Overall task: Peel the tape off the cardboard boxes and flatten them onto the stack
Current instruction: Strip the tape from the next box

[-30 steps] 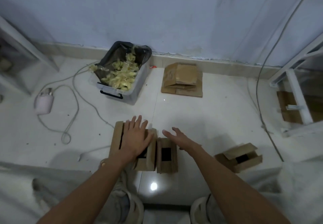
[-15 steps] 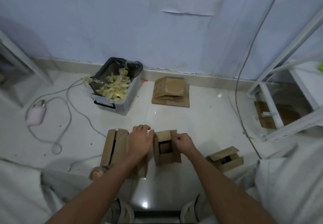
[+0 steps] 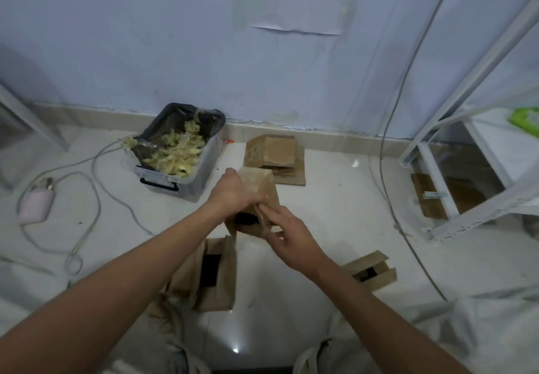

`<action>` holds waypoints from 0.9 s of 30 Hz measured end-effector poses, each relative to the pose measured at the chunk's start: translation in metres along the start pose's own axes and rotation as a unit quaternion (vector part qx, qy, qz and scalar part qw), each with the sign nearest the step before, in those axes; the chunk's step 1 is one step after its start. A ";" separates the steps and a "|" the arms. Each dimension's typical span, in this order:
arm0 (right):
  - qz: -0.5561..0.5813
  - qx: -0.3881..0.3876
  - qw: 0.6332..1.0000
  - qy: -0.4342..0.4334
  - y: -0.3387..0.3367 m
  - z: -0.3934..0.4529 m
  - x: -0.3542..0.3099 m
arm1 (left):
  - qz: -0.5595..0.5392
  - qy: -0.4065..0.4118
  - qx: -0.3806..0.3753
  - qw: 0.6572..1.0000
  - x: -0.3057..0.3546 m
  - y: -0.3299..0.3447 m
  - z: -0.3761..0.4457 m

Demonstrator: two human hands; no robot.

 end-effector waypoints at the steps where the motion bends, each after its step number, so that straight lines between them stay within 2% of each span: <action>1: 0.000 -0.022 1.000 0.011 -0.013 0.001 -0.008 | 0.027 0.041 0.018 0.999 0.007 -0.012 -0.004; 3: -0.021 -0.006 1.000 0.022 -0.046 0.004 -0.024 | 0.087 0.114 0.042 0.989 0.020 -0.032 -0.020; 6: -0.018 0.096 0.994 0.043 -0.085 0.008 -0.048 | 0.169 0.191 0.057 0.965 0.032 -0.045 -0.053; 9: -0.058 0.127 0.989 0.039 -0.098 0.010 -0.059 | 0.148 0.230 0.070 0.959 0.035 -0.045 -0.080; 13: -0.099 0.138 0.985 0.016 -0.104 0.014 -0.063 | 0.134 0.238 0.073 0.959 0.037 -0.053 -0.087; 18: -0.165 0.131 0.978 -0.005 -0.104 0.020 -0.056 | 0.176 0.225 0.113 0.952 0.023 -0.055 -0.096; 27: -0.321 0.140 0.930 -0.112 -0.078 0.019 -0.052 | 0.182 0.188 0.086 0.961 -0.004 -0.045 -0.096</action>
Point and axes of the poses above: each hand's wrist, its own z-axis towards the middle knuckle, its own y-axis out of the palm, x = y × z, the point moved 1 cm from there along z, towards the middle knuckle, and after that the axes turned 1 degree about -y, right-handed, at the moved point
